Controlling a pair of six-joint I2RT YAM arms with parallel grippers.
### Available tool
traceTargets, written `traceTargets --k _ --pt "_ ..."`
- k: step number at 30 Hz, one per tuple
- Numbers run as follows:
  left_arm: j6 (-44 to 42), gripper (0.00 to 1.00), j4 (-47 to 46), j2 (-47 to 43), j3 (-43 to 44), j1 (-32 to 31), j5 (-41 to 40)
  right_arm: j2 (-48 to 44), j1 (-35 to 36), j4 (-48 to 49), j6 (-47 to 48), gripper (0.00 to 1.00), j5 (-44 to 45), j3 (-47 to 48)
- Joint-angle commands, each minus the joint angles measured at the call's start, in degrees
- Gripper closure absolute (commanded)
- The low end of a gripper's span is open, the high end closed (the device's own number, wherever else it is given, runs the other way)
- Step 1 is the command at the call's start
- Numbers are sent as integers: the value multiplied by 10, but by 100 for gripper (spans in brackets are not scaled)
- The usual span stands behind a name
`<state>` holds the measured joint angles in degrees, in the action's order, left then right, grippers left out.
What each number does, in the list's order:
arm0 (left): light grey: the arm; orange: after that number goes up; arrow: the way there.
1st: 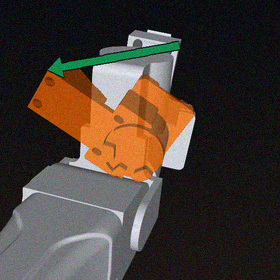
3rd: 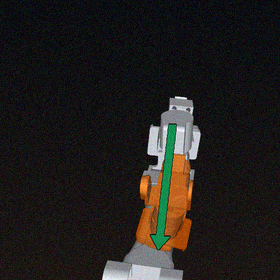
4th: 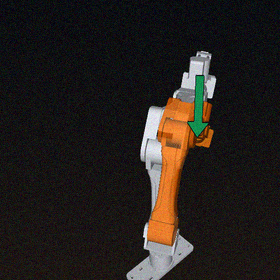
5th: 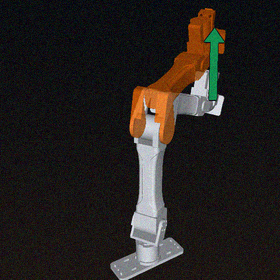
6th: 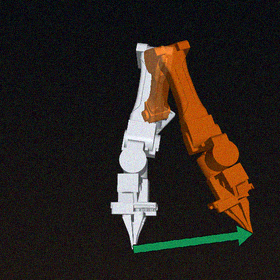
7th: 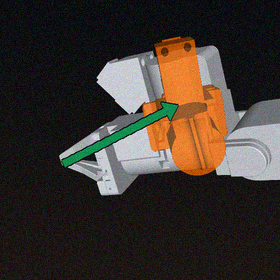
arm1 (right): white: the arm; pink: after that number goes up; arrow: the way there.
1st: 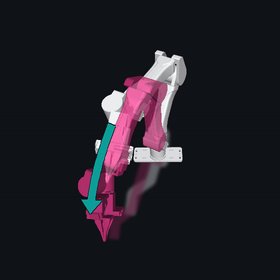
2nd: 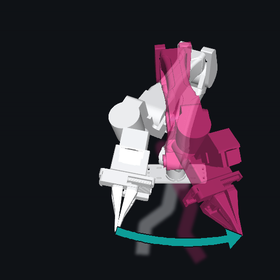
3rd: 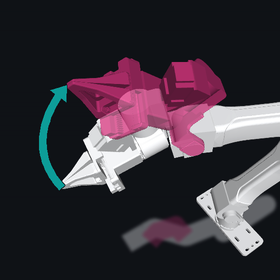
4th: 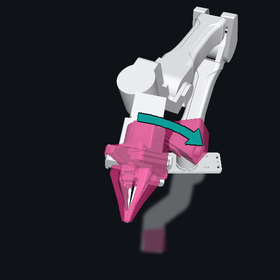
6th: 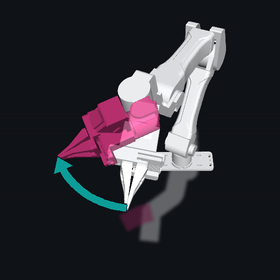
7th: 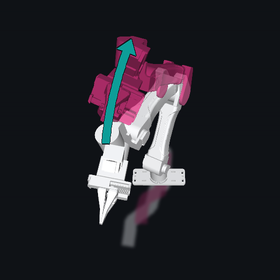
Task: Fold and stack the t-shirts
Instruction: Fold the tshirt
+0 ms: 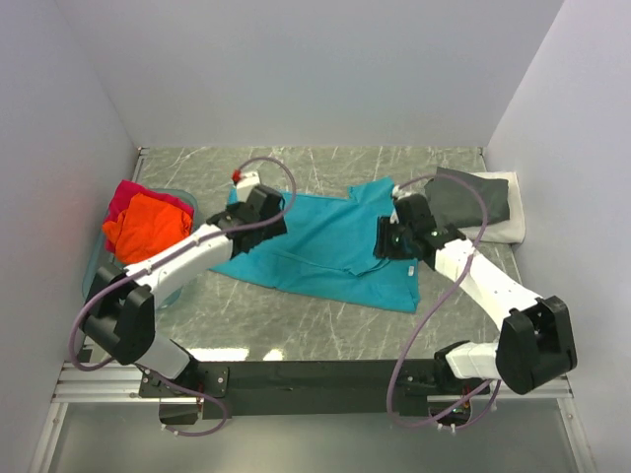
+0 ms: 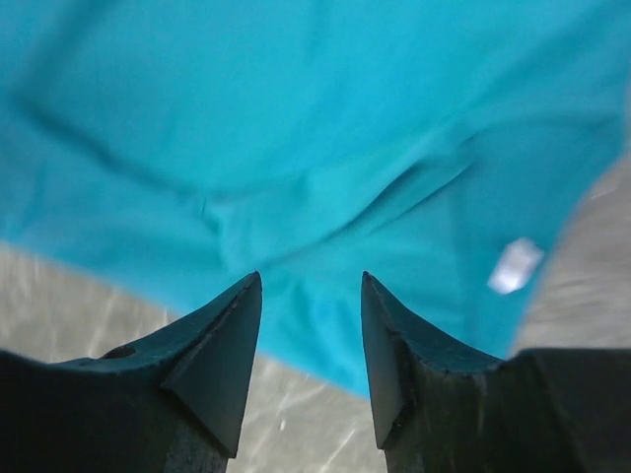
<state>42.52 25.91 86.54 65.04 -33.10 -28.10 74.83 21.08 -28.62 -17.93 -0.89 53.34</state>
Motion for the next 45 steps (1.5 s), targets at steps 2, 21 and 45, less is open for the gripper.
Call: traceTargets --k 2,21,45 --pt "51 28 -67 -26 -64 -47 61 -22 37 21 -26 49 -80 -66" --pt "97 30 -137 30 -158 -86 101 154 82 40 -31 52 -33 35" --pt "57 6 -133 -11 -208 -47 1 -14 52 20 -90 43 61 -126"
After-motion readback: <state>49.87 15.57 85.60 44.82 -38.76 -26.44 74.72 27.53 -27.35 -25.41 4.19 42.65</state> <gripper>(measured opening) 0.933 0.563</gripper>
